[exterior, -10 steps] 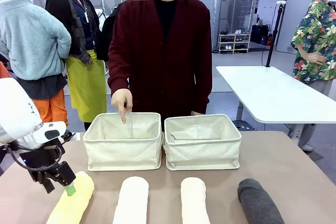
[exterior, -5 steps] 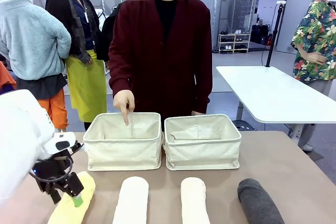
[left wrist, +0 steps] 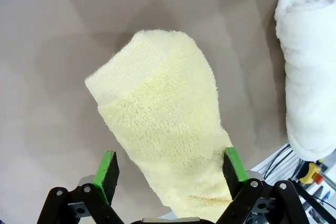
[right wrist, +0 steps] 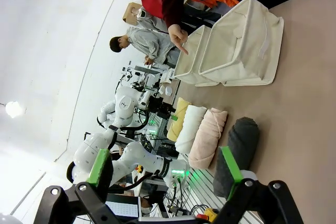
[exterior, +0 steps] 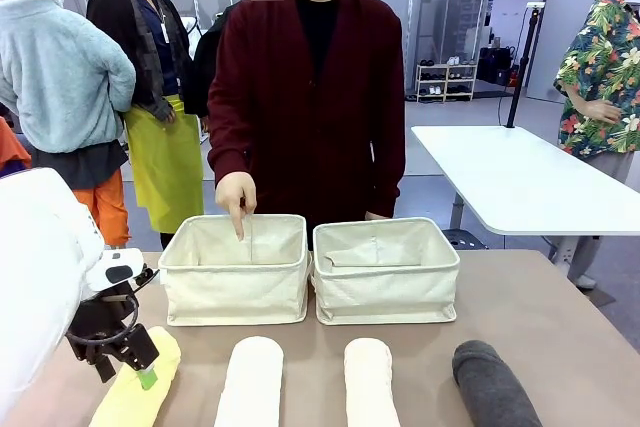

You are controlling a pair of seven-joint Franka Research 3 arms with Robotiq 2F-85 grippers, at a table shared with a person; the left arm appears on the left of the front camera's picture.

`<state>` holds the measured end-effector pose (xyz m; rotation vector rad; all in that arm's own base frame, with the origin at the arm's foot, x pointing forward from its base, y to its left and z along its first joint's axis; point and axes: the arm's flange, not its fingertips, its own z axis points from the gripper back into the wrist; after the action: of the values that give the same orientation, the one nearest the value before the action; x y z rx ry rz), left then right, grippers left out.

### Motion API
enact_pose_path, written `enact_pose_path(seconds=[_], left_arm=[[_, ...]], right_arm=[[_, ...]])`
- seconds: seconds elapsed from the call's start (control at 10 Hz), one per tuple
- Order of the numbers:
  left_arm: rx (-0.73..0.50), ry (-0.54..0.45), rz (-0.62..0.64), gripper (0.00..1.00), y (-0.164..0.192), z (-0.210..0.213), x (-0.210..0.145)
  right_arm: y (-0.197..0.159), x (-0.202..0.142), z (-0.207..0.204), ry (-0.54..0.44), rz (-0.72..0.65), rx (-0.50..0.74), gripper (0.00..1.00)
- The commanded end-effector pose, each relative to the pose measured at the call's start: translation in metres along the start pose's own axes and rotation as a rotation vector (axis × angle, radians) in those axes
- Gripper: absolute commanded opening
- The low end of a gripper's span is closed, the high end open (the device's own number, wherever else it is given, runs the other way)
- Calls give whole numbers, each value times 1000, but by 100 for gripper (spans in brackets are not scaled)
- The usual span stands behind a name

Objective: Divide the towels into two baskets.
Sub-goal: Pick up one hotel-folded towel and place it in the Fabric basket indicated by the person.

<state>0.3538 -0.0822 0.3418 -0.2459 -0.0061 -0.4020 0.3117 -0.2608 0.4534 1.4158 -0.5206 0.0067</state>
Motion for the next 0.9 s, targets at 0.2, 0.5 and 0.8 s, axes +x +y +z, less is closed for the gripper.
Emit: enact_pose_path(seconds=[0.2, 0.5, 0.8], left_arm=[[-16, 14, -25, 100, 1, -4, -1], [-20, 30, -20, 100, -1, -11, -5], [-37, 51, -27, 100, -3, -19, -8]], right_arm=[[3, -1, 0, -5, 13, 9, 100], [3, -1, 0, -5, 13, 9, 100], [3, -1, 0, -5, 13, 9, 100]])
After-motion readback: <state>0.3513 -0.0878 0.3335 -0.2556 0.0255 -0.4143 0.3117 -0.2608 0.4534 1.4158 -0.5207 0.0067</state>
